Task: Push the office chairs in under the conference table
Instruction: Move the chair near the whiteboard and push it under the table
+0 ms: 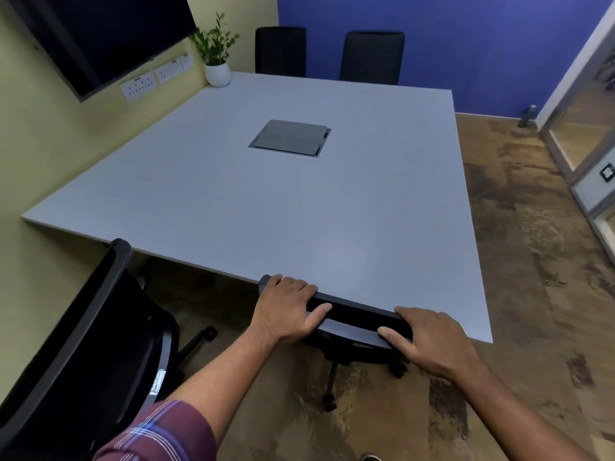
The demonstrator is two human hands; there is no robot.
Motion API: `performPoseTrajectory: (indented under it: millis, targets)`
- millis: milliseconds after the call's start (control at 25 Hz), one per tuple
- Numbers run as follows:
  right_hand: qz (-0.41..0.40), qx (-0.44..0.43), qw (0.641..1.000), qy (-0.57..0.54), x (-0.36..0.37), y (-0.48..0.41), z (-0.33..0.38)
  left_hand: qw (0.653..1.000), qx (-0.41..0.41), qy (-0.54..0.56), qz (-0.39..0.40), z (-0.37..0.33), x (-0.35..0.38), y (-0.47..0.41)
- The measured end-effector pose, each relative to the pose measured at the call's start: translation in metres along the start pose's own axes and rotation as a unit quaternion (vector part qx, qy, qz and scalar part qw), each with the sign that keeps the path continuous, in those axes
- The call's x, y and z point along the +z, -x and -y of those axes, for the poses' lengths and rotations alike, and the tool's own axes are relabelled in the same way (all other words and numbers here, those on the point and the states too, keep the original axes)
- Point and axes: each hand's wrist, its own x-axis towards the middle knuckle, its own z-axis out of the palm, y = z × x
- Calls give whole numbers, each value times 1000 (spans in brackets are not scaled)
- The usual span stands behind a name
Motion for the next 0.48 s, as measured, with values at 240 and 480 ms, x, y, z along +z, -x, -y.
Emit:
performPoseTrajectory:
  millis: [240, 480]
  targets:
    - [34, 17, 999, 4, -5, -1, 4, 1000, 5, 2, -6, 0, -1, 3]
    - [67, 23, 997, 23, -8, -9, 25, 999, -29, 4, -28, 8, 3, 13]
